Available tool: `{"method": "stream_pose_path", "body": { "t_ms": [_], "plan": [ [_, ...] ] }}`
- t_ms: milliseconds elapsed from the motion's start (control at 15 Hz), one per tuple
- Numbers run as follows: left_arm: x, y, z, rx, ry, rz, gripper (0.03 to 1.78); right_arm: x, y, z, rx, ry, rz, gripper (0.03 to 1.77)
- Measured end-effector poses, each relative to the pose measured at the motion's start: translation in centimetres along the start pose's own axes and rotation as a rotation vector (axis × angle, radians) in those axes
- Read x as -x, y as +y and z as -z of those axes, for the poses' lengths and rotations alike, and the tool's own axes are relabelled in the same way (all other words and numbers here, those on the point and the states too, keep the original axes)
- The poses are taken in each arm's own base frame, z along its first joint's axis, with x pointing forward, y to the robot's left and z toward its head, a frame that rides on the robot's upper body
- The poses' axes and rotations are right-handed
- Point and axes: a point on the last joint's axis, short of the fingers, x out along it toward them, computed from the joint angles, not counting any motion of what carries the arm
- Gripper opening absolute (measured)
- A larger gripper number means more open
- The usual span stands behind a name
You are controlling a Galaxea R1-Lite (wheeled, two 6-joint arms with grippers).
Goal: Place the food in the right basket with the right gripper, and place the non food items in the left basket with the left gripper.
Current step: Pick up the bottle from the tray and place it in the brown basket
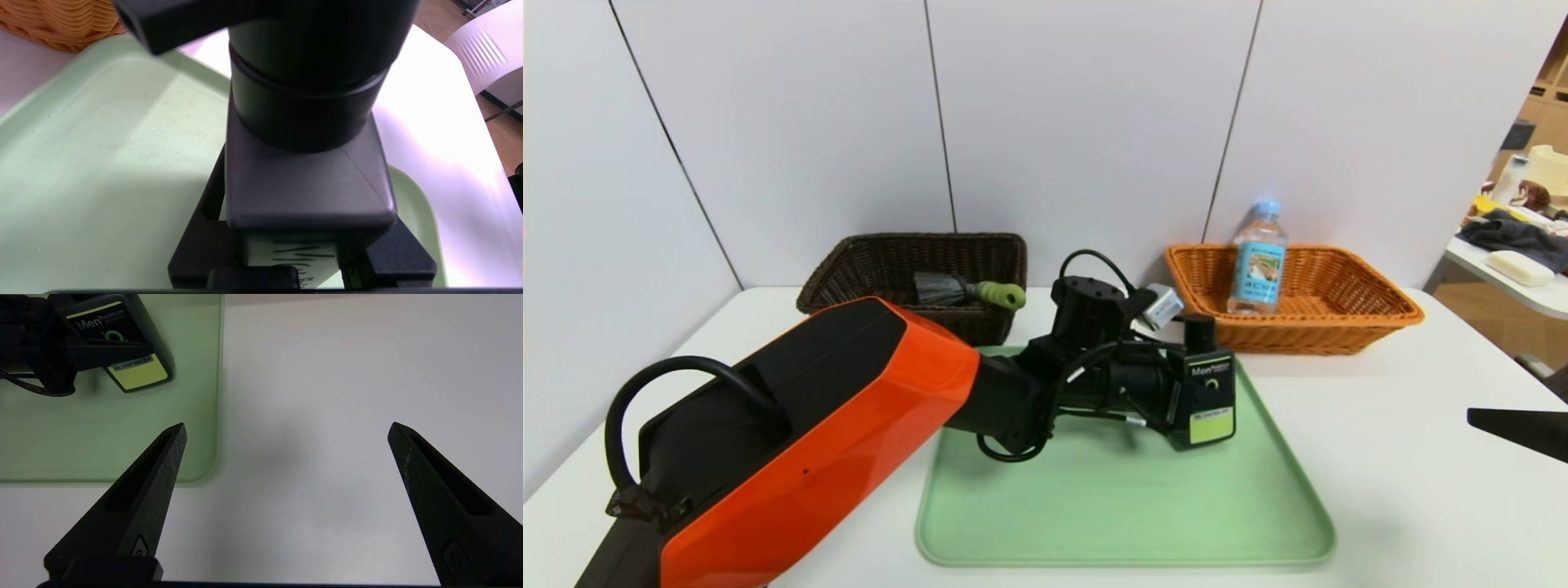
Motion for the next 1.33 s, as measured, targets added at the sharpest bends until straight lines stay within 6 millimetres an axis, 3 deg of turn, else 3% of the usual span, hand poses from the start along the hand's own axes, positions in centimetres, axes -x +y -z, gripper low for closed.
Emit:
{"method": "stream_pose_path", "body": {
  "t_ms": [267,600,1067,1333],
  "plan": [
    [0.9,-0.8,-0.8,0.013,-0.008,-0.004,0.61,0.0,0.0,0.2,0.000,0.017,0.001,1.70],
    [3.4,-3.5,-4.4,0.024,-0.024,-0.034,0.61,0.2,0.0,0.3,0.004,0.039,-0.002,1.70],
    [9.2,-6.5,-10.5,0.078,-0.035,-0.374,0.61,0.8,0.1,0.1,0.012,0.068,-0.008,1.70],
    [11.6,-6.9,-12.6,0.140,-0.083,-0.585,0.61,0.9,0.2,-0.1,0.014,0.062,-0.033,1.70]
  ]
}}
